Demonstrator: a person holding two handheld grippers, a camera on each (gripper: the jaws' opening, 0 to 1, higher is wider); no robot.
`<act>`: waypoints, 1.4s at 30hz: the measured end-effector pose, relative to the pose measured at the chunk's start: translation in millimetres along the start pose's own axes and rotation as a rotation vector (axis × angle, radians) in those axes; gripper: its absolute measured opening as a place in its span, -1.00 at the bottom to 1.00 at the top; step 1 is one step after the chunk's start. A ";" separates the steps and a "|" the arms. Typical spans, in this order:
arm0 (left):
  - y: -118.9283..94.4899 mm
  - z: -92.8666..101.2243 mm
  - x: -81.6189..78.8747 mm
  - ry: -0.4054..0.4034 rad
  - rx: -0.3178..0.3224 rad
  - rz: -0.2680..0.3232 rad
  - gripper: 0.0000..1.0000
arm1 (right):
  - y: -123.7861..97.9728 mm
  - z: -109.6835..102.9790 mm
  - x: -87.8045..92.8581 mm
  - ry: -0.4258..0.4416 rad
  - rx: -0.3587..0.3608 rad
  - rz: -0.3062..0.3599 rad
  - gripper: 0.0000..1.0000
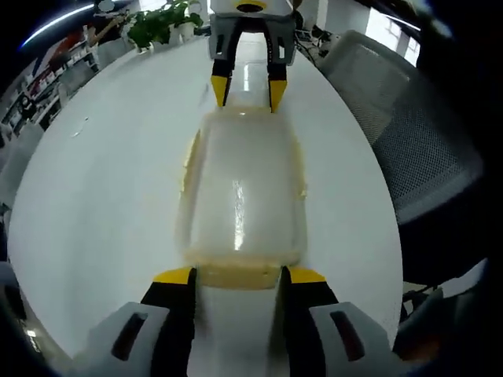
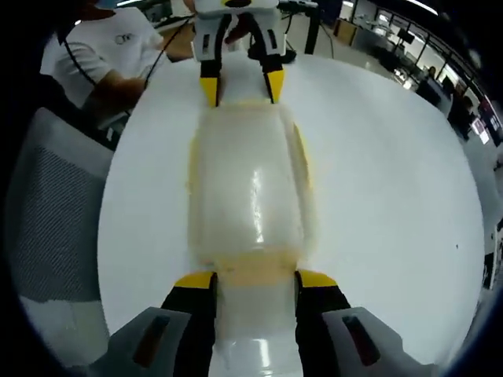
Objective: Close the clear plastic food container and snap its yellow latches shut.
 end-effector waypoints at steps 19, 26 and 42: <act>0.6 3.8 -2.5 0.003 0.016 0.003 -0.22 | 0.0 1.8 -0.7 0.005 -0.027 -0.025 -0.23; -0.2 9.2 -2.9 0.009 0.013 0.009 -0.23 | -2.0 -3.2 0.5 0.014 -0.040 -0.022 -0.24; -11.5 21.5 -1.2 -0.012 0.016 0.046 -0.24 | -15.2 -12.8 0.0 0.012 -0.038 0.028 -0.24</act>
Point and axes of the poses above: the point that each gripper's makers call its tool centre point, and the gripper's own axes: y roughly forward along the fingers, z roughly to its right, x roughly out of its underside, the point moved 8 cm from there along -y, roughly backward along the fingers, and after that the axes turned 10 degrees about -z, right-handed, at the moved point
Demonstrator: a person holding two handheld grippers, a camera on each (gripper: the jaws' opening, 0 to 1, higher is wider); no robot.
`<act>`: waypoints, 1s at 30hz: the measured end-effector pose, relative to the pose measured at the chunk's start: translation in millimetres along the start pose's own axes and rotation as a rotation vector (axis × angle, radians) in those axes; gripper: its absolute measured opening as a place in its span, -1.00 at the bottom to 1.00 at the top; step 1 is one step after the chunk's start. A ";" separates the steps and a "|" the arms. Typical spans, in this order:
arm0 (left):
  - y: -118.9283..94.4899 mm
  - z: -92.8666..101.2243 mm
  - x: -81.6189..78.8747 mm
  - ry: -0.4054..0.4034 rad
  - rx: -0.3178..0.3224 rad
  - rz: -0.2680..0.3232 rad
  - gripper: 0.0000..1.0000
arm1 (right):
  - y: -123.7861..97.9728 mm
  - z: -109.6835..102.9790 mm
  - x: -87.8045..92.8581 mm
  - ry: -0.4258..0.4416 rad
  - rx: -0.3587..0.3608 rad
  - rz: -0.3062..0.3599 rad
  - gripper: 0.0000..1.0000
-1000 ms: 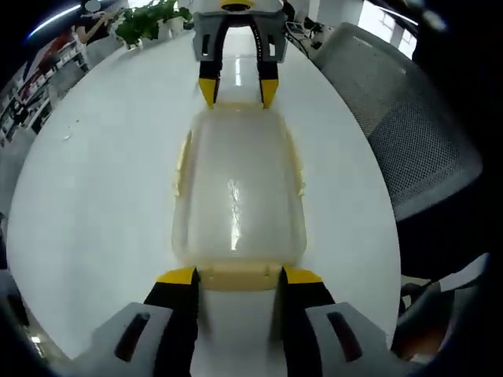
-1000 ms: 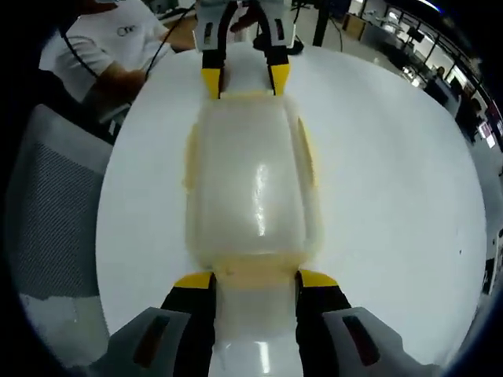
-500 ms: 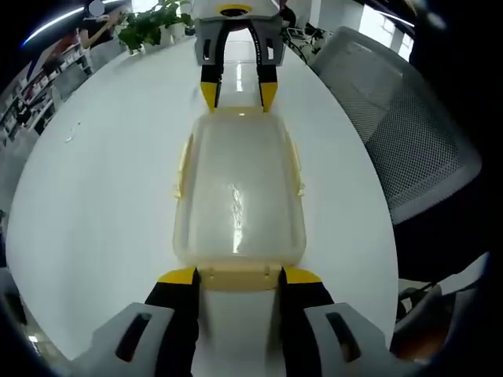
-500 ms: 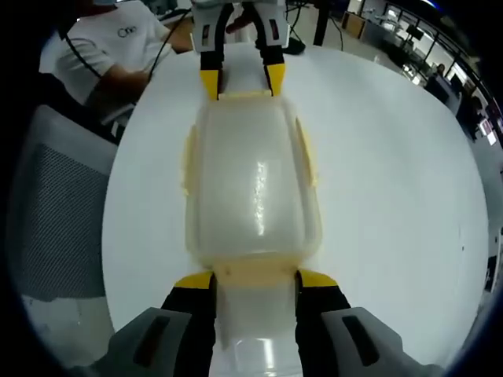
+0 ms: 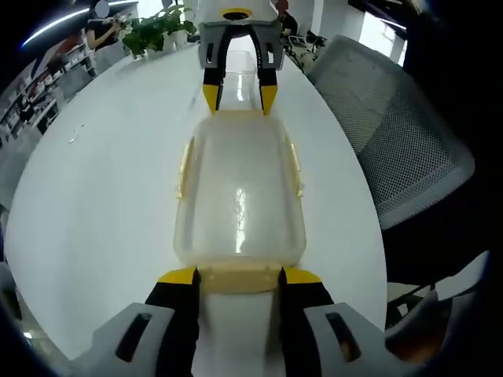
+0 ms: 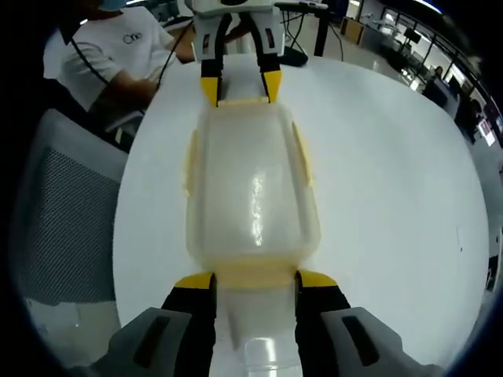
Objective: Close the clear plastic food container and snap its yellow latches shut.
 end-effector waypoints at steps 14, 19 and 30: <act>-19.7 -5.8 -10.1 -0.020 -0.044 0.009 -0.24 | -22.0 13.8 2.1 -0.028 0.016 0.048 -0.24; -27.9 -10.0 -14.2 -0.021 -0.043 -0.001 -0.24 | -31.0 18.0 1.0 -0.028 0.007 0.066 -0.24; -42.4 -14.8 -26.5 -0.031 -0.056 0.001 -0.24 | -49.8 26.2 5.5 -0.031 0.005 0.092 -0.24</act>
Point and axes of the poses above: the point that each gripper's makers call its tool centre point, and the gripper's own axes: y roughly forward along the fingers, z roughly to its right, x roughly out of its underside, the point moved 8 cm from there along -y, roughly backward along the fingers, and after that the axes turned 10 degrees about -z, right-handed, at the moved point
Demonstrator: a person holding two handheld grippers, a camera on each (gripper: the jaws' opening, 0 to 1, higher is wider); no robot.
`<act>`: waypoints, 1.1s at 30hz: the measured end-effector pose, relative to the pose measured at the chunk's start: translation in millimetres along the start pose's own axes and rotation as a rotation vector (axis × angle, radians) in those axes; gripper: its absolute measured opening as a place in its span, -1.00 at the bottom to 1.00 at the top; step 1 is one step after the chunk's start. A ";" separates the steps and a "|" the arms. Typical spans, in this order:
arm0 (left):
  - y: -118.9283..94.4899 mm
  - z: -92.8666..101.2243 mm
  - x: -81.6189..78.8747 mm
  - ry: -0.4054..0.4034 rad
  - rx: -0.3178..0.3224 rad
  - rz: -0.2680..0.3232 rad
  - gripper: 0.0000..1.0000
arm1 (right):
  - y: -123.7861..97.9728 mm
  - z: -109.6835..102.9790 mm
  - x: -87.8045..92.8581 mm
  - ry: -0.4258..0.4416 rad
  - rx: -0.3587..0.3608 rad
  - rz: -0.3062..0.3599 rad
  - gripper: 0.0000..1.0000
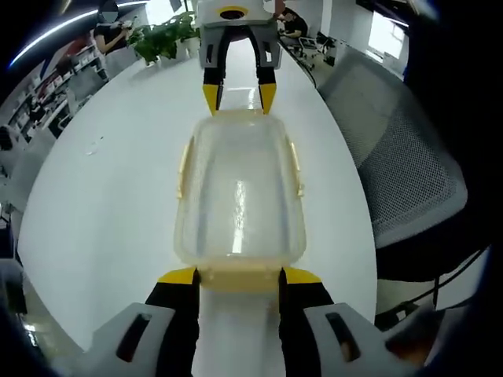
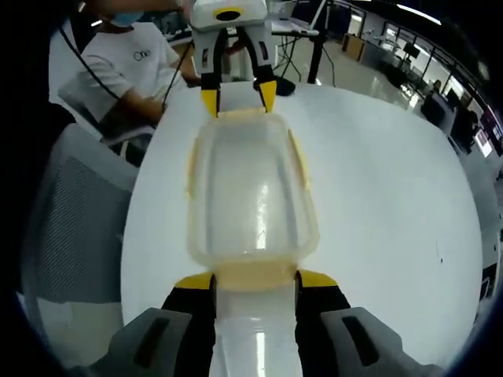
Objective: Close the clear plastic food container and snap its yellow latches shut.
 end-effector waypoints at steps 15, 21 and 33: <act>-2.4 2.5 -14.9 0.004 -0.013 -0.004 -0.24 | -11.7 -1.6 9.2 -0.015 0.016 -0.010 -0.24; -0.6 3.4 -26.4 0.006 -0.016 0.003 -0.24 | -17.7 -1.6 19.2 -0.013 0.020 -0.014 -0.24; 8.5 6.1 -54.5 0.004 -0.011 0.028 -0.24 | -30.6 -1.3 46.9 -0.009 0.011 -0.023 -0.24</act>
Point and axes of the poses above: the point that each gripper's makers call its tool centre point, and the gripper's own axes: y roughly forward along the fingers, z roughly to its right, x roughly out of its underside, the point moved 8 cm from there along -y, roughly backward along the fingers, and after that the axes turned 10 degrees about -z, right-handed, at the moved point
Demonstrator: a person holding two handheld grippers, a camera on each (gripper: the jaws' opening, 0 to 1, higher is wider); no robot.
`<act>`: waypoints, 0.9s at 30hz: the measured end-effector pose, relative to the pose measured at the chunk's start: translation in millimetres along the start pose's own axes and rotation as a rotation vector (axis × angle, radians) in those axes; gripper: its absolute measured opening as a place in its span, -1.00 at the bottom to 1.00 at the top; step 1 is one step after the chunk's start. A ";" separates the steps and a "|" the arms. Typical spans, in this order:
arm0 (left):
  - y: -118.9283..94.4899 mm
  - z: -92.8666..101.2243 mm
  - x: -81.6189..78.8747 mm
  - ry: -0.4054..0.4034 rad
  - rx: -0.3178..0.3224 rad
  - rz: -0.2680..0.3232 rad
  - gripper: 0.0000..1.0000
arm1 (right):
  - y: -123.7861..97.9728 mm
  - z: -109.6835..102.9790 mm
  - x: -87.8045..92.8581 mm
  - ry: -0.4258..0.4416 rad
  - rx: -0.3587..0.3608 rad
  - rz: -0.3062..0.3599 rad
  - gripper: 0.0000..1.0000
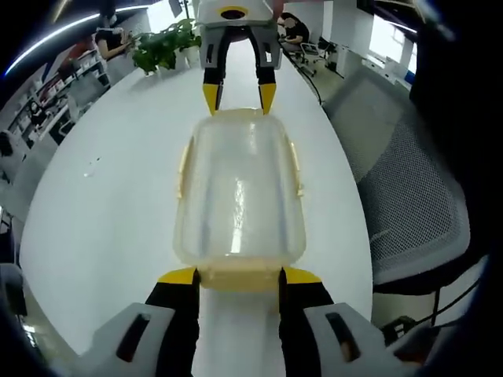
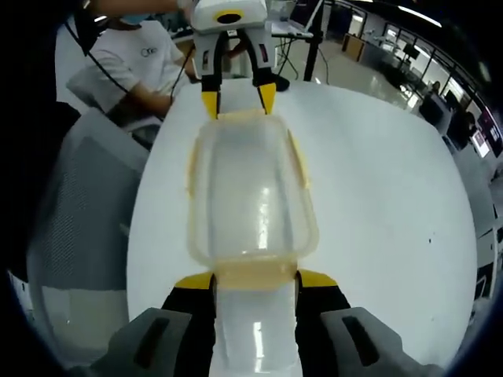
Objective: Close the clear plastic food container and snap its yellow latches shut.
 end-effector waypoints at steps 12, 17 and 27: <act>8.2 1.4 -24.3 -0.009 -0.001 0.006 -0.24 | -8.1 1.3 24.7 -0.006 0.003 -0.002 -0.24; 11.8 0.4 -35.7 -0.005 -0.001 0.005 -0.24 | -11.0 2.2 36.2 -0.005 0.003 -0.005 -0.24; 20.0 1.5 -59.4 -0.006 -0.001 0.008 -0.24 | -16.6 2.5 60.7 -0.005 0.008 -0.015 -0.24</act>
Point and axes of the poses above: the point that each gripper's makers call its tool centre point, and the gripper's own axes: y roughly forward along the fingers, z roughly to its right, x roughly out of its underside, the point moved 8 cm from there along -y, roughly backward along the fingers, and after that the axes turned 10 degrees about -z, right-handed, at the moved point
